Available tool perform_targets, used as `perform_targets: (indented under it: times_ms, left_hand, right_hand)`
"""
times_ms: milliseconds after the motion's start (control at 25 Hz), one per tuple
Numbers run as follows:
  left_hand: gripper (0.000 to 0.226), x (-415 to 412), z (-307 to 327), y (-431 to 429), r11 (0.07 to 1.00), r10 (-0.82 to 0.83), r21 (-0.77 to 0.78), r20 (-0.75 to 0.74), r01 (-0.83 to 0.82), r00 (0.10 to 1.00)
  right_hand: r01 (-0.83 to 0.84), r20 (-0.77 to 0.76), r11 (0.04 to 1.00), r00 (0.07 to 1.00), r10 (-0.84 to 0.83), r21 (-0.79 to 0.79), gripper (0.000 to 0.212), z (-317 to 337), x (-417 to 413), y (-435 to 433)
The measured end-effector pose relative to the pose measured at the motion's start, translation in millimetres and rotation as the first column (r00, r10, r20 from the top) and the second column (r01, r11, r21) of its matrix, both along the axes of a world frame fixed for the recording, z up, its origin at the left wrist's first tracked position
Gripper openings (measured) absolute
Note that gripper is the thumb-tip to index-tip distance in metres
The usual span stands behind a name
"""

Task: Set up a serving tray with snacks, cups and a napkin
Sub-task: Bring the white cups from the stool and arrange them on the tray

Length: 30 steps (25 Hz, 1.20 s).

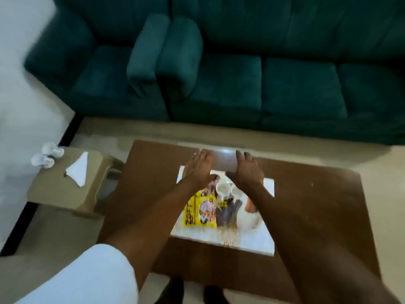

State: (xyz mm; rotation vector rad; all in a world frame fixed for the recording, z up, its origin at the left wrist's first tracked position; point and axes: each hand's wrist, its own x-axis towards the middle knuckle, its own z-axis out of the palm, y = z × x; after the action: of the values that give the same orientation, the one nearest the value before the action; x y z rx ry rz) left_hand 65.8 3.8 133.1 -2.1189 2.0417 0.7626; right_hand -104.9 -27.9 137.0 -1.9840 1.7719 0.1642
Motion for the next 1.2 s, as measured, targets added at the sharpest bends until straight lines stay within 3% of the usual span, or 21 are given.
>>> perform_targets:
  times_ms: [80,200,320,520,680,880,1040,1200]
  left_hand:
    - [0.101,38,81,-10,0.997,0.033,-0.065,0.069,-0.028,0.997]
    - [0.100,101,230,-17,0.957,0.124,-0.280,0.146,-0.080,0.981]
    - [0.099,171,357,19,0.867,0.282,-0.469,0.186,-0.167,0.941]
    - [0.099,281,495,79,0.685,0.499,-0.662,0.124,-0.303,0.857]
    - [0.099,361,540,124,0.612,0.612,-0.712,0.150,-0.344,0.776]
    - [0.090,504,567,153,0.517,0.713,-0.760,0.128,-0.393,0.690]
    - [0.089,618,567,143,0.545,0.736,-0.707,0.146,-0.452,0.661]
    - [0.090,711,511,129,0.607,0.732,-0.571,0.128,-0.553,0.669]
  right_hand:
    - [-0.040,0.041,0.997,0.998,0.042,-0.068,0.090,76,32,-16]
    - [-0.072,0.149,0.966,0.983,0.112,-0.250,0.091,215,93,-39]
    - [-0.171,0.189,0.899,0.946,0.265,-0.404,0.086,338,168,-42]
    - [-0.218,0.280,0.726,0.821,0.498,-0.652,0.080,500,304,-21]
    - [-0.305,0.247,0.635,0.736,0.630,-0.710,0.077,550,400,19]
    - [-0.383,0.136,0.538,0.707,0.694,-0.751,0.093,566,535,36]
    - [-0.397,0.097,0.524,0.721,0.686,-0.754,0.099,564,646,15]
    - [-0.495,0.057,0.556,0.710,0.701,-0.668,0.105,512,736,-5]
